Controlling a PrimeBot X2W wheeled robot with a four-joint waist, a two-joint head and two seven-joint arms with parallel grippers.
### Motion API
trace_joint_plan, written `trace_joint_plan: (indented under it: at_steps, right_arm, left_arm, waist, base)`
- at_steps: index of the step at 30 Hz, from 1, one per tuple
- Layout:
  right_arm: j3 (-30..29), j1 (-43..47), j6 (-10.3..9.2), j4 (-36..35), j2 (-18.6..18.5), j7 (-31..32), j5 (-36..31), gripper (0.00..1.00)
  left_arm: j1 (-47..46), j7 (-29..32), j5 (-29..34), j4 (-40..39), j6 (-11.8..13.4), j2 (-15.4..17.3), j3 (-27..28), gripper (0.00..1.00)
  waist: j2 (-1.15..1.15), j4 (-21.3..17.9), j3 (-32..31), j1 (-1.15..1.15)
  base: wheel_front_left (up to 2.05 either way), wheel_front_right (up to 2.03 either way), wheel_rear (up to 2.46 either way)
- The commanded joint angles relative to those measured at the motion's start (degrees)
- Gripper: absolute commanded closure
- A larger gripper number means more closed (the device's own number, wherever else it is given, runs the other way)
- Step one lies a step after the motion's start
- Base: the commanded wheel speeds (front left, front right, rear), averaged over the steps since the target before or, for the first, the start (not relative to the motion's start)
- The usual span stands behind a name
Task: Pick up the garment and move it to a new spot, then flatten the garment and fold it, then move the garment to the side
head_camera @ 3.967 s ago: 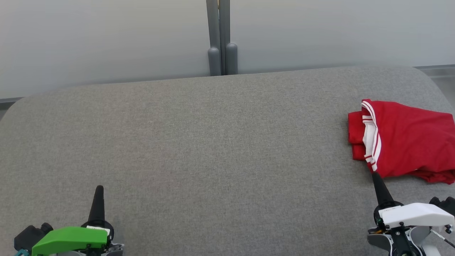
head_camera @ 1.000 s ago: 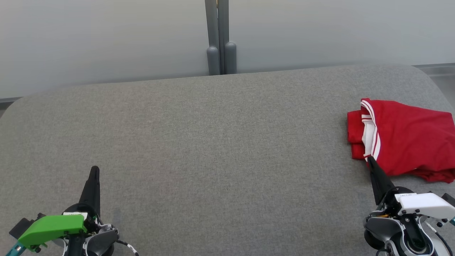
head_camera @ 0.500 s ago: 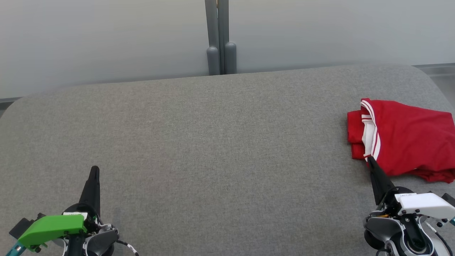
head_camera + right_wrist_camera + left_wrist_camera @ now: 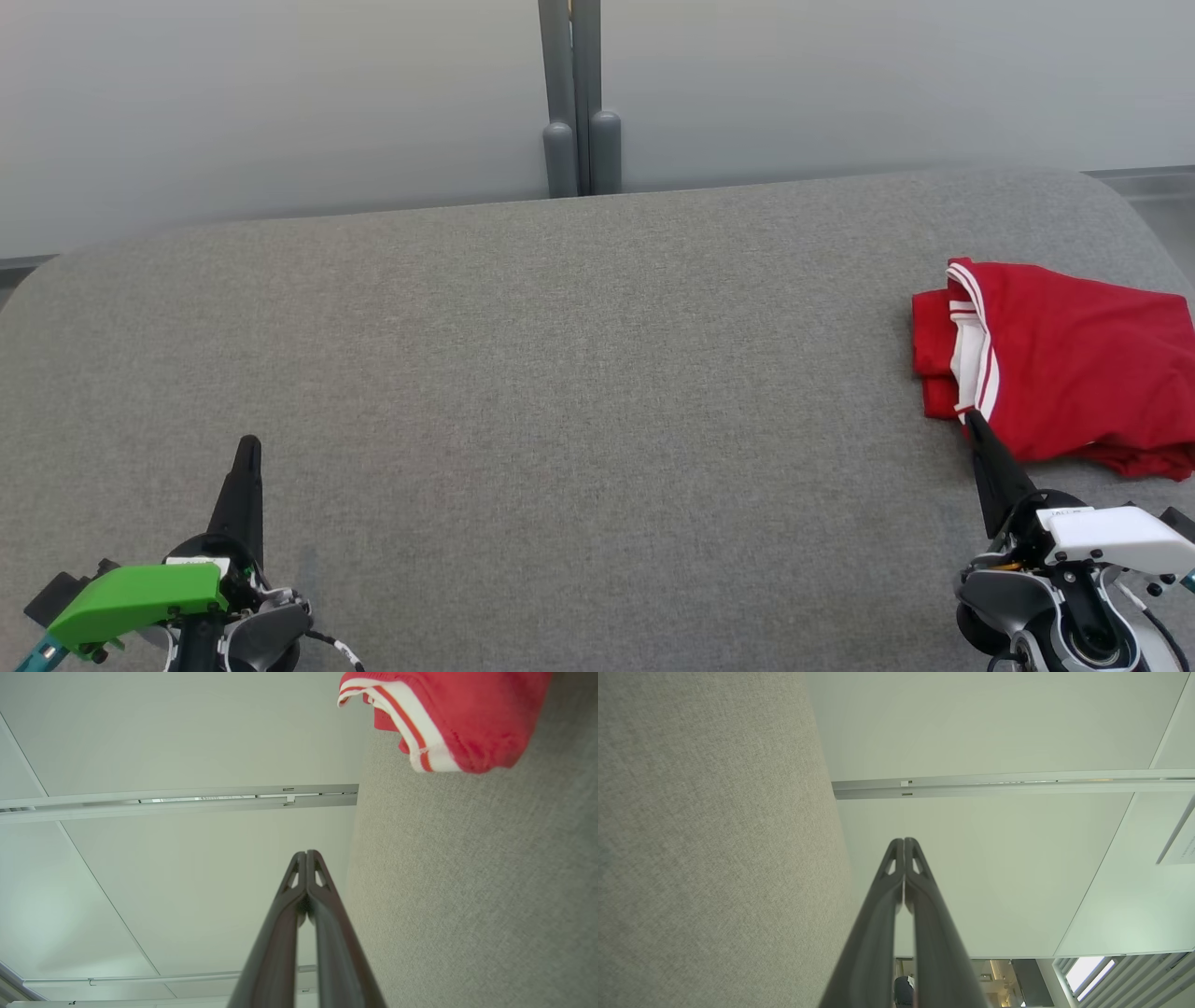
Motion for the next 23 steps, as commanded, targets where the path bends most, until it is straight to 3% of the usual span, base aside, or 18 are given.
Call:
trace_joint_plan:
  at_steps: [1,23]
  right_arm:
    - [0.03,-0.5,0.02,-0.21,-0.25,0.21,0.4,1.0]
    - [0.04,-0.5,0.02,-0.21,-0.25,0.21,0.41,1.0]
  left_arm:
    - [-0.57,0.0,-0.01,-0.18,-0.31,0.01,0.17,1.0]
    - [-0.57,0.0,0.01,-0.18,-0.31,0.01,0.16,1.0]
  waist:
    - [0.0,0.0,0.0,0.0]
    - [0.0,0.0,0.0,0.0]
  base:
    - [0.0,0.0,0.0]
    - [0.0,0.0,0.0]
